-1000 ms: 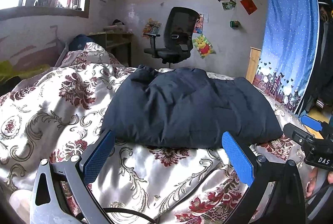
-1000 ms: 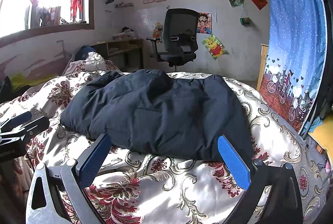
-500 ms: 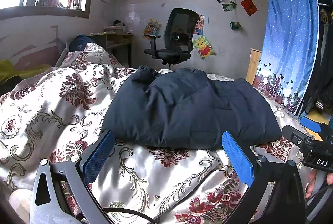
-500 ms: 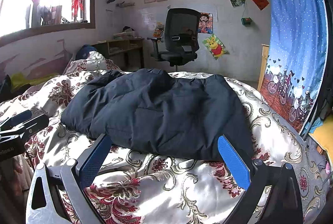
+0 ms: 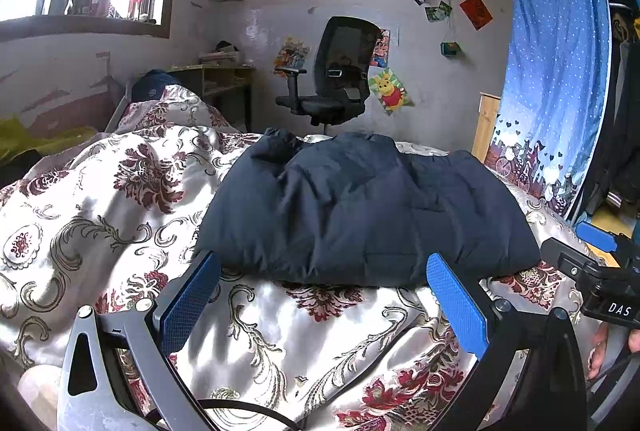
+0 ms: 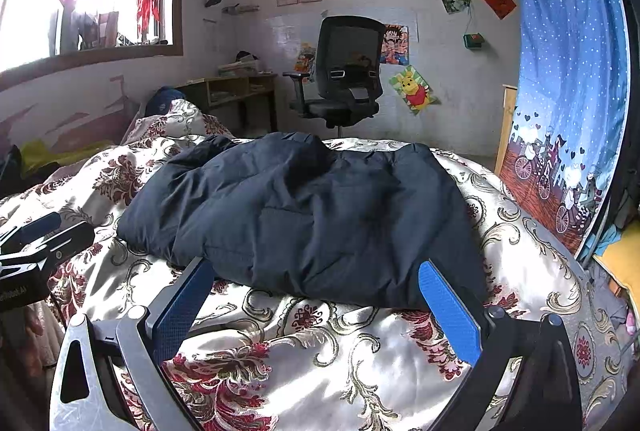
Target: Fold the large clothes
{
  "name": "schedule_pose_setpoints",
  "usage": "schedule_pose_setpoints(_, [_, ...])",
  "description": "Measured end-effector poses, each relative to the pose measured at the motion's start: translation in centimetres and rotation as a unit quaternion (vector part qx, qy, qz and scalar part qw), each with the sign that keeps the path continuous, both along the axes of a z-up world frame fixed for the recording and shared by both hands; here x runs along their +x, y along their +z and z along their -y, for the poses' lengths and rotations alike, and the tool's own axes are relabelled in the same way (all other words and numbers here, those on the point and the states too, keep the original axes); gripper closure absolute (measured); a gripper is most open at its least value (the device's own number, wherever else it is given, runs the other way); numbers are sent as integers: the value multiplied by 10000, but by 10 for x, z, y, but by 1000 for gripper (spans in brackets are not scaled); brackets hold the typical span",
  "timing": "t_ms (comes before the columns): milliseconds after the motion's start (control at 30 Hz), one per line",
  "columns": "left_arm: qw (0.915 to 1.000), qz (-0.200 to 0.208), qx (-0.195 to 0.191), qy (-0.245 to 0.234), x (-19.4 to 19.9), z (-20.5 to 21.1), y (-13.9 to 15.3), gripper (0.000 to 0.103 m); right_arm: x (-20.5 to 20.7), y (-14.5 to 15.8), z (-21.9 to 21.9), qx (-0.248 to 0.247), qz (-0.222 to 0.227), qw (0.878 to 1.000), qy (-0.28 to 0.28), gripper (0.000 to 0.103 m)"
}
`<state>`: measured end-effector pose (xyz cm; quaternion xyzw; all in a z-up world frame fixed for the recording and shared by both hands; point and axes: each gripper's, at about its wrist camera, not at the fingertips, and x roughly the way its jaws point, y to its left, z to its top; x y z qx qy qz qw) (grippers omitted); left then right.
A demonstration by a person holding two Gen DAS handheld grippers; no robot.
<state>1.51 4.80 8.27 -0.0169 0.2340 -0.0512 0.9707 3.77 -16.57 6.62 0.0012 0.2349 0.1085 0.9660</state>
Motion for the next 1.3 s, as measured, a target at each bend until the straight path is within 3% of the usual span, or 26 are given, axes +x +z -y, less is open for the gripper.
schedule_pose_setpoints(1300, [10000, 62, 22, -27, -2, 4, 3, 2, 0, 0, 0, 2, 4, 10000, 1, 0])
